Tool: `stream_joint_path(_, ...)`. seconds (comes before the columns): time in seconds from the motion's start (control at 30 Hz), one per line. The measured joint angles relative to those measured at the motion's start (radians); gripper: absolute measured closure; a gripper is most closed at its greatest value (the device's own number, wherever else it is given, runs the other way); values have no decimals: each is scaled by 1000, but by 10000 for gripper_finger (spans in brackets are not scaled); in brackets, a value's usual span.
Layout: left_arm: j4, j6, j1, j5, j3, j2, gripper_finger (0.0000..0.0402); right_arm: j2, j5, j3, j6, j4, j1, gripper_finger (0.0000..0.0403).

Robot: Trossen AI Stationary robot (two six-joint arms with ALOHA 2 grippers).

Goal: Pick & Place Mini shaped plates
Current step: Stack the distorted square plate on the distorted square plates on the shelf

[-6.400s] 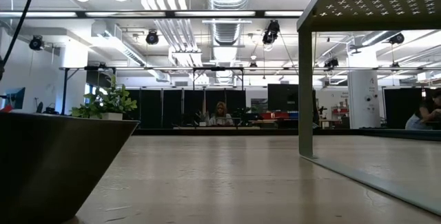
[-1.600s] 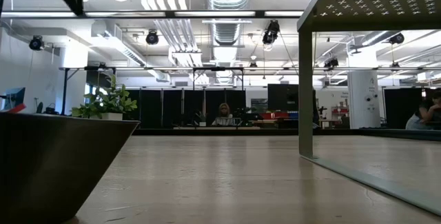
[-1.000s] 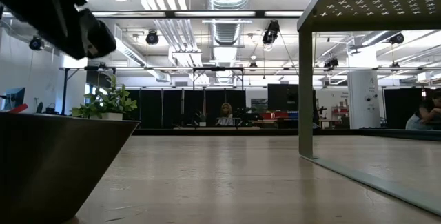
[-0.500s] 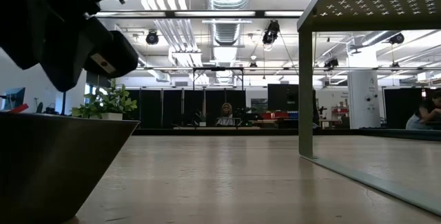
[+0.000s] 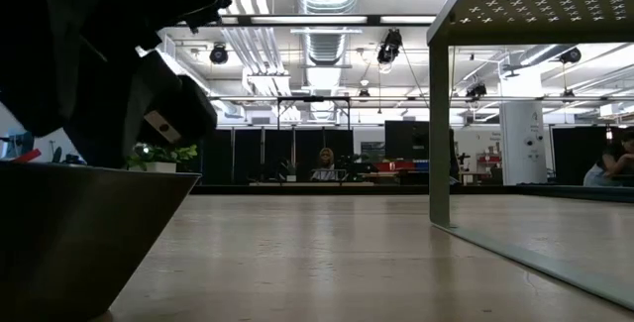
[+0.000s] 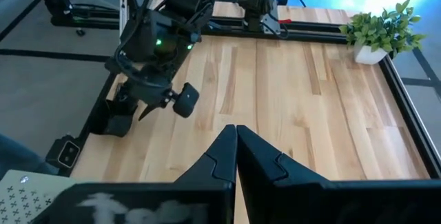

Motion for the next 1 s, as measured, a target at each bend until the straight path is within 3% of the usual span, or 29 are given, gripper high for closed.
stream_joint_path(0.6,48,-73,-35,41,2,78,301,0,0,-4,0,-6,0,394)
stream_joint_path(0.73,48,-82,-34,40,2,78,327,0,0,-4,0,-5,0,394)
stream_joint_path(0.9,47,-108,-34,40,9,78,391,0,0,-4,0,-5,0,394)
stream_joint_path(1.0,47,-137,-33,43,9,73,399,0,0,-4,0,-5,0,394)
